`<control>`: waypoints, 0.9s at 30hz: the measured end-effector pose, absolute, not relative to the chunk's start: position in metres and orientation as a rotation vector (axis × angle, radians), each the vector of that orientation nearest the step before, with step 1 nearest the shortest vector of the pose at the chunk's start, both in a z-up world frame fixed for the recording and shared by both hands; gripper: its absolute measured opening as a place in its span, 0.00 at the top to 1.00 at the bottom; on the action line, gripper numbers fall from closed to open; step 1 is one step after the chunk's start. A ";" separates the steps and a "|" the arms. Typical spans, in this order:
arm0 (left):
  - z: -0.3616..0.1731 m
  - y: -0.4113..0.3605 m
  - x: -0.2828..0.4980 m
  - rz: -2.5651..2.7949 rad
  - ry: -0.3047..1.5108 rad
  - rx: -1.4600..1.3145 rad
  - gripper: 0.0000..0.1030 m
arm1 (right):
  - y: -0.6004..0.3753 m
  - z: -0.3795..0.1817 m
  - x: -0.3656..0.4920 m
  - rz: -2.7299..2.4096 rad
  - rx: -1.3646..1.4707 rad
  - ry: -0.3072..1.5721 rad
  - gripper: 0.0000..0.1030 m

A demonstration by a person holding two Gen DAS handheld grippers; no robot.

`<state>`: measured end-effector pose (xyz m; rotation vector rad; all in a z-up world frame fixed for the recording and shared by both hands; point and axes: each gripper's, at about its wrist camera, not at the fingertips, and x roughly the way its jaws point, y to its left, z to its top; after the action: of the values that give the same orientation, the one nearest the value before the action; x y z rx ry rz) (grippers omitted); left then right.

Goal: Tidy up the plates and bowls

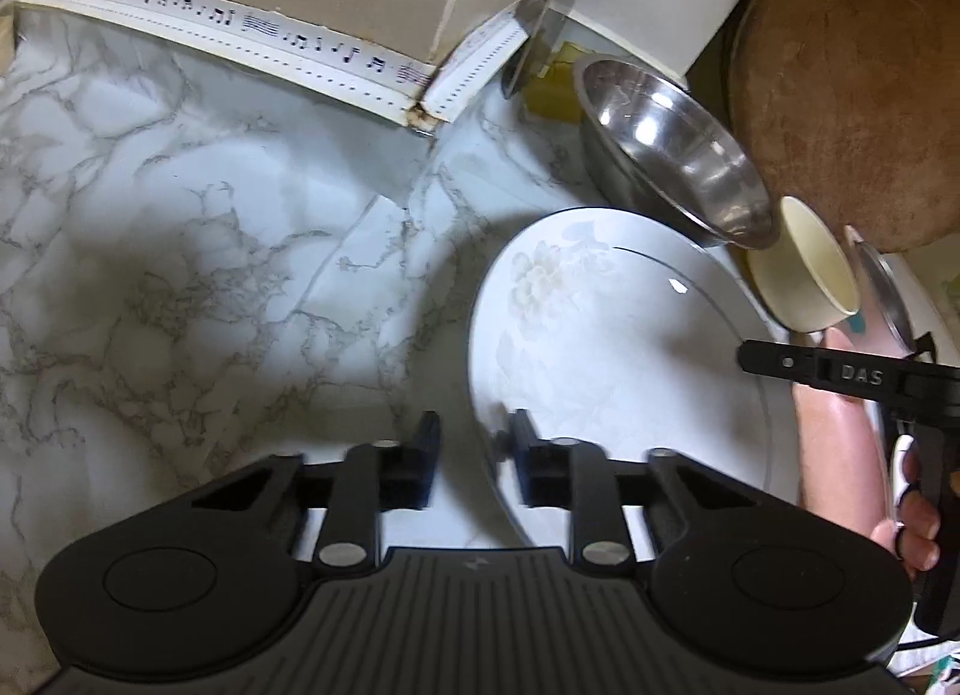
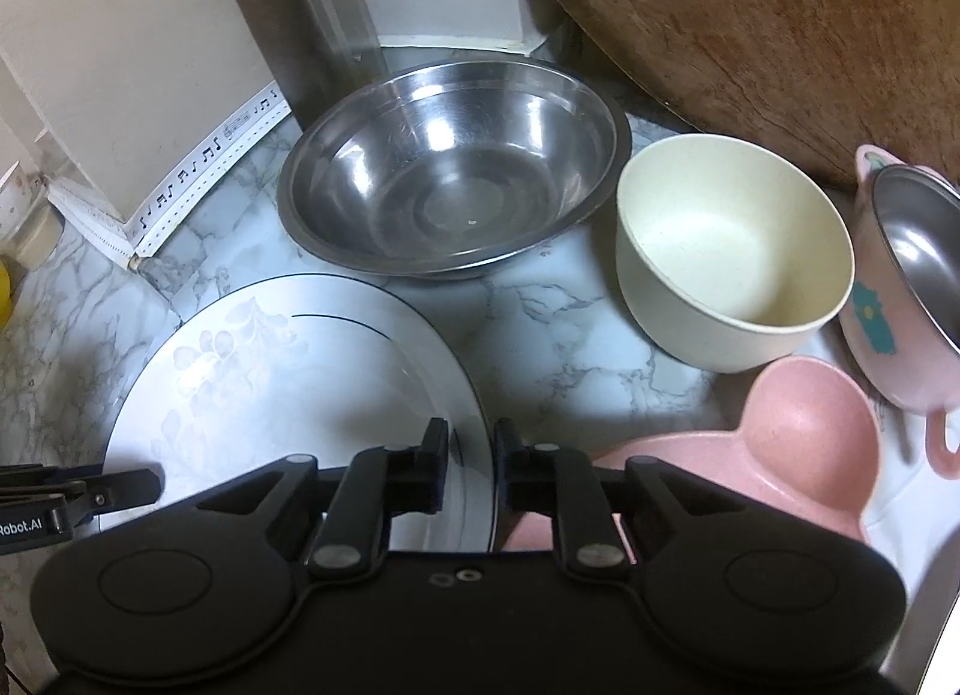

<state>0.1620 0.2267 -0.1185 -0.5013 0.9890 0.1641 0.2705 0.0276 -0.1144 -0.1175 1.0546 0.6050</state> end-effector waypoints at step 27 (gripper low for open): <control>-0.104 0.302 0.084 0.337 0.962 -0.494 0.88 | 0.111 -0.105 0.214 0.752 -0.096 1.051 0.89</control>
<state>0.0845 0.3024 -0.1042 -0.4944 0.9617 0.3369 0.2141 0.1112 -0.1052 -0.0962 1.0510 0.7520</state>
